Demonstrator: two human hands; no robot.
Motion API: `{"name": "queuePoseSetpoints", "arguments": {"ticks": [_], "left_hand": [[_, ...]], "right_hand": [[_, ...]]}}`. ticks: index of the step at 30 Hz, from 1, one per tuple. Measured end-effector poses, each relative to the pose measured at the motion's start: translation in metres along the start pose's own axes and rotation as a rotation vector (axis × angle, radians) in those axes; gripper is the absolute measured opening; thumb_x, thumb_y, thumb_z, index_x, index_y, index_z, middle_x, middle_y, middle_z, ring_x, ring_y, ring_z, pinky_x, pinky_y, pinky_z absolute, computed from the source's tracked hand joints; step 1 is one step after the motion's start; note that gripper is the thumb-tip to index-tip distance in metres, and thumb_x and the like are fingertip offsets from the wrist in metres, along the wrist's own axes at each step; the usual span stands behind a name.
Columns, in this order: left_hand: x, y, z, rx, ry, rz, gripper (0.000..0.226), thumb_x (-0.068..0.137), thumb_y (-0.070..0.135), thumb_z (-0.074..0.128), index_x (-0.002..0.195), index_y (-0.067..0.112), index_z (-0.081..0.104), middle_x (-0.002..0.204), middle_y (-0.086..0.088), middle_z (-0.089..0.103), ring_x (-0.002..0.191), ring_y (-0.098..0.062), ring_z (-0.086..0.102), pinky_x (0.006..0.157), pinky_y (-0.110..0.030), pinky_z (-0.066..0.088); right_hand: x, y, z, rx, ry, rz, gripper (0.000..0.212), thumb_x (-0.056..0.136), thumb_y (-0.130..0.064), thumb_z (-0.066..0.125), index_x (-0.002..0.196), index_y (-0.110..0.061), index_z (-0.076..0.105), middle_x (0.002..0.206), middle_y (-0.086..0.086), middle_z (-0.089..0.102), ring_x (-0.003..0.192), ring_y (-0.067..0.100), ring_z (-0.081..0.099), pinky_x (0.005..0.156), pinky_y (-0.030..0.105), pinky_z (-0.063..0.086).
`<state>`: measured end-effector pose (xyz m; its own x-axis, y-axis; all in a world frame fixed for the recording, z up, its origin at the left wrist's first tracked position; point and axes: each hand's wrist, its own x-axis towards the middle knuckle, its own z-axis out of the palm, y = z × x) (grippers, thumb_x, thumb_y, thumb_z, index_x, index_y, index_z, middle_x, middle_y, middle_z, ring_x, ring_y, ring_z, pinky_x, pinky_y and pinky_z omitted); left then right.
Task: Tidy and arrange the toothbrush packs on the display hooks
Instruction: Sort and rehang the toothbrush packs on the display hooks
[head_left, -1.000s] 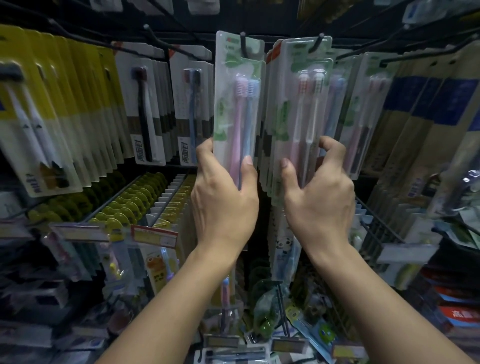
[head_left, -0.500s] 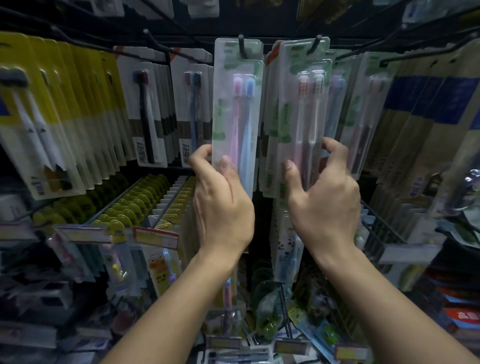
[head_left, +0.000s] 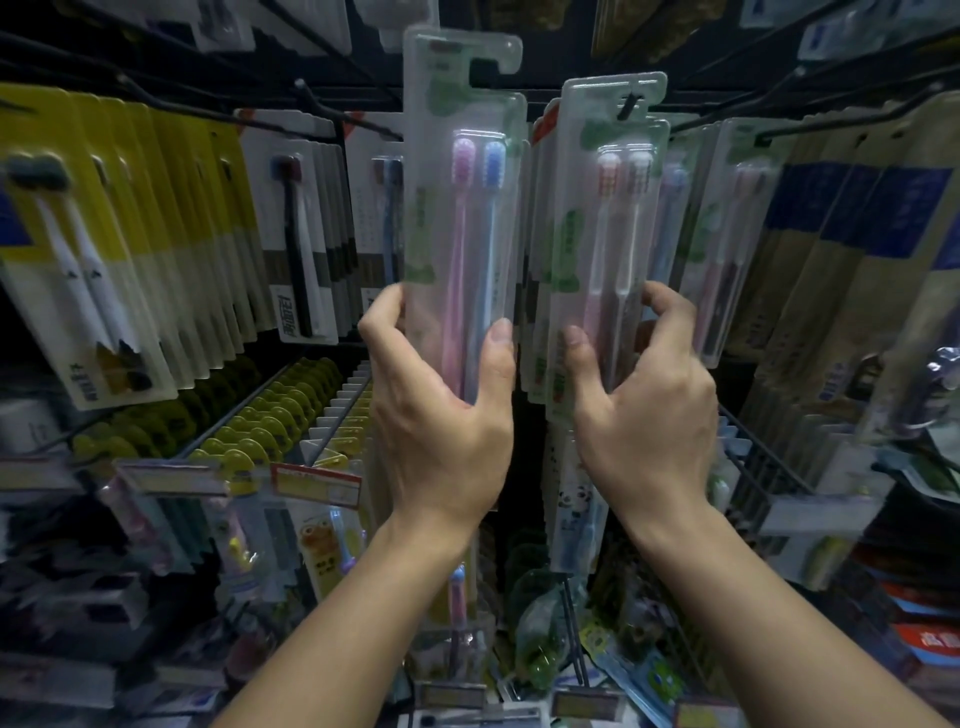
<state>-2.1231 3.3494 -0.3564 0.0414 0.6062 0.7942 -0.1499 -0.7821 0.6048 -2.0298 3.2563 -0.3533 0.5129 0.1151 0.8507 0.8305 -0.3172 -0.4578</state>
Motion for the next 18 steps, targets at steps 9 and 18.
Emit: {"name": "queuePoseSetpoints", "arguments": {"ticks": [9, 18], "left_hand": [[-0.004, 0.009, 0.002, -0.02, 0.013, 0.065, 0.07, 0.097, 0.041, 0.071, 0.147, 0.001, 0.042, 0.138, -0.016, 0.06, 0.127, -0.03, 0.061, 0.104, -0.038, 0.051], [-0.016, 0.02, 0.018, 0.033, -0.002, 0.166, 0.074, 0.091, 0.029, 0.079, 0.153, 0.001, 0.049, 0.109, 0.01, 0.06, 0.092, 0.006, 0.055, 0.086, -0.002, 0.037]], "right_hand": [[0.001, -0.002, -0.006, 0.073, 0.04, 0.007, 0.061, 0.101, -0.045, 0.065, 0.144, -0.006, 0.045, 0.118, 0.014, 0.072, 0.094, 0.032, 0.073, 0.073, 0.04, 0.058], [0.005, 0.016, -0.026, 0.061, 0.079, 0.028, 0.059, 0.103, -0.046, 0.06, 0.144, -0.007, 0.044, 0.103, 0.013, 0.073, 0.079, 0.032, 0.072, 0.063, 0.038, 0.054]]}}
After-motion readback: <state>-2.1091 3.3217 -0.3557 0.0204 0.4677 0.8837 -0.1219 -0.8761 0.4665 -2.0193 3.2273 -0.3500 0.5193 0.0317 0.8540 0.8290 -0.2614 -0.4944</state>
